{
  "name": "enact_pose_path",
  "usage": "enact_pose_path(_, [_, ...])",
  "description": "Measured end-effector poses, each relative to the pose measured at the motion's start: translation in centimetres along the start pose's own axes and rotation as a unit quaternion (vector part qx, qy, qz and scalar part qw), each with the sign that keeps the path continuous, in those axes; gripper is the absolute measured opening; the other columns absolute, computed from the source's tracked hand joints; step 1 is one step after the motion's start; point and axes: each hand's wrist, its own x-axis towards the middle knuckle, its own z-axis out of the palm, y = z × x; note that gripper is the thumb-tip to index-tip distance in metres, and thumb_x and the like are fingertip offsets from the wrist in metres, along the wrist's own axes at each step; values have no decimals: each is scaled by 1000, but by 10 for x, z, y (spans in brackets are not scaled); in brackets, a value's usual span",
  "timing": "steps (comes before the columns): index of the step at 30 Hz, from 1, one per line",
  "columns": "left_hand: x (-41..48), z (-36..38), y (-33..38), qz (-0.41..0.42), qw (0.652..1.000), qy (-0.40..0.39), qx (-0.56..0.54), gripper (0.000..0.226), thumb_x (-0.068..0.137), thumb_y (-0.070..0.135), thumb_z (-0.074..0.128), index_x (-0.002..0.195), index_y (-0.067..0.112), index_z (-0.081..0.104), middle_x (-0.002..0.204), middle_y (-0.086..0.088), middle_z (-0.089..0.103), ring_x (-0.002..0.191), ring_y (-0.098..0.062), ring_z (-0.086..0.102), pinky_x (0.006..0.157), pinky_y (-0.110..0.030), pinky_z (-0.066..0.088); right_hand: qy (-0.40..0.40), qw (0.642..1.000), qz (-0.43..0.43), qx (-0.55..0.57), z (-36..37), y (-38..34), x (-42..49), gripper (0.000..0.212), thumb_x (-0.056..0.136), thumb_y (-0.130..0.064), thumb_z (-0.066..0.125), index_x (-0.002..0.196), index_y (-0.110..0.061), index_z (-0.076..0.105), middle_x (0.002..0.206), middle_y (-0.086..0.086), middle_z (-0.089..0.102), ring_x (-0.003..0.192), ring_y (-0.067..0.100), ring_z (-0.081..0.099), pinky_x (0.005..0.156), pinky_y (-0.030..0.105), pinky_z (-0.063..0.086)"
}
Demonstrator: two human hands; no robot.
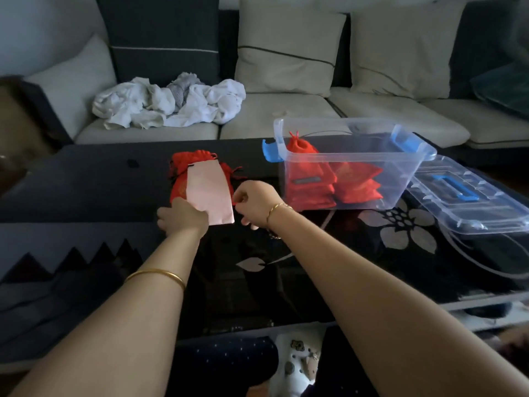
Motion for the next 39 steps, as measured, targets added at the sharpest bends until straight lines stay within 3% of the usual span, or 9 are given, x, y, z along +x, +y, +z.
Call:
enact_pose_path(4, [12, 3, -12, 33, 997, -40, -54, 35, 86, 19, 62, 116, 4, 56, 120, -18, 56, 107, -38, 55, 89, -47, 51, -36, 999, -11, -5, 18, 4, 7, 47, 87, -10, 55, 134, -13, 47, 126, 10, 53, 103, 21, 54, 80, 24, 44])
enact_pose_path(8, [13, -1, -9, -2, 975, -121, -185, 25, 85, 14, 65, 106, 0, 61, 85, -12, 62, 76, -25, 60, 61, -29, 47, -101, 995, 15, 13, 21, 8, 7, 49, 91, -10, 51, 139, -10, 41, 100, 12, 52, 71, 18, 51, 54, 18, 39])
enact_pose_path(12, [11, -5, -4, -44, 949, -202, -239, 29, 90, 32, 59, 101, 5, 61, 84, -7, 70, 69, -15, 62, 56, -24, 41, -145, 967, -51, -201, 19, 14, 5, 22, 90, -16, 52, 103, -6, 66, 98, 12, 62, 92, 27, 57, 75, 29, 45])
enact_pose_path(20, [14, -3, 3, -19, 932, -178, -314, 41, 83, 34, 67, 117, 12, 59, 119, -9, 62, 107, -30, 59, 96, -46, 49, -212, 948, -117, -205, -1, 28, -19, 29, 87, -21, 57, 97, 3, 69, 106, 21, 64, 101, 32, 59, 94, 43, 44])
enact_pose_path(24, [8, -4, 14, 15, 932, -143, -332, 41, 82, 24, 67, 122, 14, 58, 120, -8, 62, 108, -30, 59, 96, -47, 48, -247, 943, -110, -194, -14, 28, -32, 23, 87, -16, 55, 103, -11, 72, 103, 8, 70, 88, 21, 65, 90, 30, 48])
enact_pose_path(28, [-3, -12, 30, 65, 924, -182, -330, 19, 88, 10, 58, 106, 12, 63, 111, -12, 66, 106, -30, 61, 97, -46, 48, 8, 990, -83, -110, -37, 26, -33, 24, 88, -5, 48, 101, -9, 69, 95, 5, 68, 81, 22, 66, 82, 30, 51])
enact_pose_path(31, [-15, -19, 40, 104, 897, -256, -345, 24, 93, 4, 50, 115, 5, 61, 113, -14, 65, 107, -28, 61, 96, -41, 48, 206, 977, -42, 34, -51, 33, -28, 32, 84, 3, 43, 108, -9, 61, 101, 9, 61, 88, 23, 59, 80, 35, 54])
enact_pose_path(36, [-35, -27, 51, 171, 845, -342, -373, 22, 93, -2, 46, 105, 8, 61, 96, -9, 66, 88, -19, 63, 78, -28, 50, 153, 968, -33, 196, -56, 33, -39, 58, 85, 12, 31, 133, -15, 48, 124, 5, 52, 69, 7, 59, 62, 33, 55])
enact_pose_path(39, [-40, -26, 56, 185, 825, -366, -388, 24, 92, -6, 45, 98, 11, 60, 90, -7, 65, 82, -17, 63, 73, -25, 51, 118, 968, -25, 218, -58, 35, -41, 44, 85, 10, 35, 118, -8, 59, 93, 10, 63, 50, 10, 56, 49, 29, 48])
